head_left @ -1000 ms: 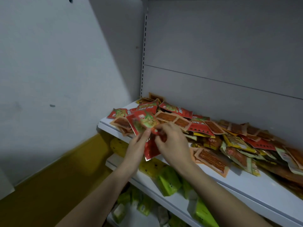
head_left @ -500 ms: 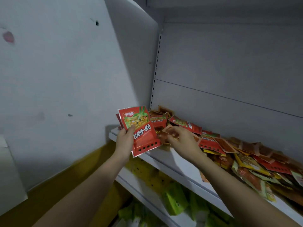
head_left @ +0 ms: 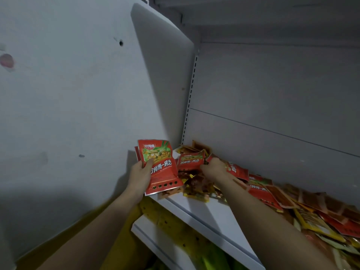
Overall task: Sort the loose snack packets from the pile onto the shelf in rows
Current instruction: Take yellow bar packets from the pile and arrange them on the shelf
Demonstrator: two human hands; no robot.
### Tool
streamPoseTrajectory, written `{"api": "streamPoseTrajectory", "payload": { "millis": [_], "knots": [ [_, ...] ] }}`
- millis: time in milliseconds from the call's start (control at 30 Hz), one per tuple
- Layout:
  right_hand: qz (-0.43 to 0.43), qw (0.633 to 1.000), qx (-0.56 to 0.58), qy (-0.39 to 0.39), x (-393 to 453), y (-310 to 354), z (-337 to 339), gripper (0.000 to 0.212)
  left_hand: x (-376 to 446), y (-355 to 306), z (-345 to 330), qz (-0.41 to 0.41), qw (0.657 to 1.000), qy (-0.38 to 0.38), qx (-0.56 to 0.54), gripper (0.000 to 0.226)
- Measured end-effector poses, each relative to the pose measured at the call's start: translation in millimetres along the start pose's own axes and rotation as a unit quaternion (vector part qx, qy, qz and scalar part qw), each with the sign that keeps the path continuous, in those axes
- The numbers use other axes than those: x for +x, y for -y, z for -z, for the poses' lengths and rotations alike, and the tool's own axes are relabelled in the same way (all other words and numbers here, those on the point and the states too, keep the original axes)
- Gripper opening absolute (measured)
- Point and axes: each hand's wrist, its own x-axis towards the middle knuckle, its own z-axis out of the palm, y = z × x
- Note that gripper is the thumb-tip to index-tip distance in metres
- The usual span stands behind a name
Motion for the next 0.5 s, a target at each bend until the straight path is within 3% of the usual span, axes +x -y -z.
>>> {"api": "streamPoseTrajectory", "payload": {
  "millis": [267, 500],
  "knots": [
    [-0.147, 0.953, 0.266, 0.026, 25, -1, -30, 0.012, 11, 4, 5, 0.003, 1.0, 0.014, 0.003, 0.025],
    [-0.141, 0.92, 0.361, 0.062, 24, 6, -26, 0.015, 16, 10, 6, 0.005, 1.0, 0.016, 0.011, 0.025]
  ]
}}
